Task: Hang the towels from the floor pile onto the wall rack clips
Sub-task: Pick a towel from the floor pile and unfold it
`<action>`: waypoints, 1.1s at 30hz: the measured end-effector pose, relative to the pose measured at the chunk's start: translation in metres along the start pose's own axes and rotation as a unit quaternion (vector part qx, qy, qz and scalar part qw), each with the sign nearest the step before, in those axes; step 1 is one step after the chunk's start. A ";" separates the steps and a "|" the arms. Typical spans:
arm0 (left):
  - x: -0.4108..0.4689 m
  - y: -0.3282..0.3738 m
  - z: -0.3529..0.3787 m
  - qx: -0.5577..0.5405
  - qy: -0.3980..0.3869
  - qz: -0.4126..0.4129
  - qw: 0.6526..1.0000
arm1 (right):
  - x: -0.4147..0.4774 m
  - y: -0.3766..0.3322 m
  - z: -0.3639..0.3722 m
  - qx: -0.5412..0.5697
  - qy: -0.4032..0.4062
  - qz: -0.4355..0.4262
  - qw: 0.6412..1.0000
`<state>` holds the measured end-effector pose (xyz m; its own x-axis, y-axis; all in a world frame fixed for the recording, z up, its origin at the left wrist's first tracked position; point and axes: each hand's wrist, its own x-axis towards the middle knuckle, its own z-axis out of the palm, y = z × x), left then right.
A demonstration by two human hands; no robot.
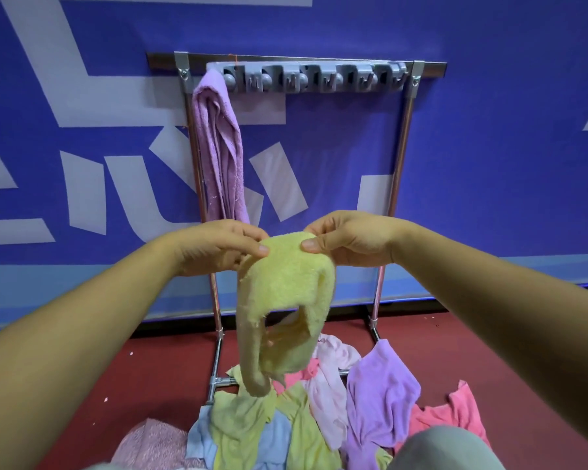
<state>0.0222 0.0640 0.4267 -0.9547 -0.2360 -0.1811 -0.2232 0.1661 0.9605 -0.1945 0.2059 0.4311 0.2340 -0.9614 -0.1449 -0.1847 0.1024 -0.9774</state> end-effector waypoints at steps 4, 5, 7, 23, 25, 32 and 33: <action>-0.004 -0.001 0.002 0.053 -0.010 -0.010 0.998 | -0.002 0.008 -0.004 -0.002 0.026 -0.002 1.000; -0.003 -0.002 0.002 0.039 -0.001 -0.009 0.999 | -0.003 0.009 -0.004 -0.002 0.039 0.000 0.999; -0.003 -0.003 0.002 0.002 0.026 0.006 1.000 | -0.006 0.007 -0.004 -0.010 0.069 0.002 0.998; 0.012 0.078 -0.029 0.043 0.150 0.109 0.982 | -0.002 -0.095 -0.035 -0.284 0.120 -0.034 0.951; 0.014 0.098 -0.040 0.054 0.148 0.127 0.979 | 0.003 -0.113 -0.048 -0.287 0.131 -0.049 0.948; 0.035 0.150 -0.084 0.040 0.174 0.168 0.969 | 0.031 -0.162 -0.088 -0.353 0.218 -0.078 0.906; 0.039 0.157 -0.092 0.048 0.178 0.167 0.969 | 0.035 -0.169 -0.094 -0.372 0.233 -0.077 0.895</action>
<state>-0.0316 -0.0071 0.5895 -0.8525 -0.4661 0.2368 0.0527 0.3740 0.9259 -0.2444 0.1306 0.6057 -0.0802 -0.9694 0.2318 -0.8099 -0.0722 -0.5821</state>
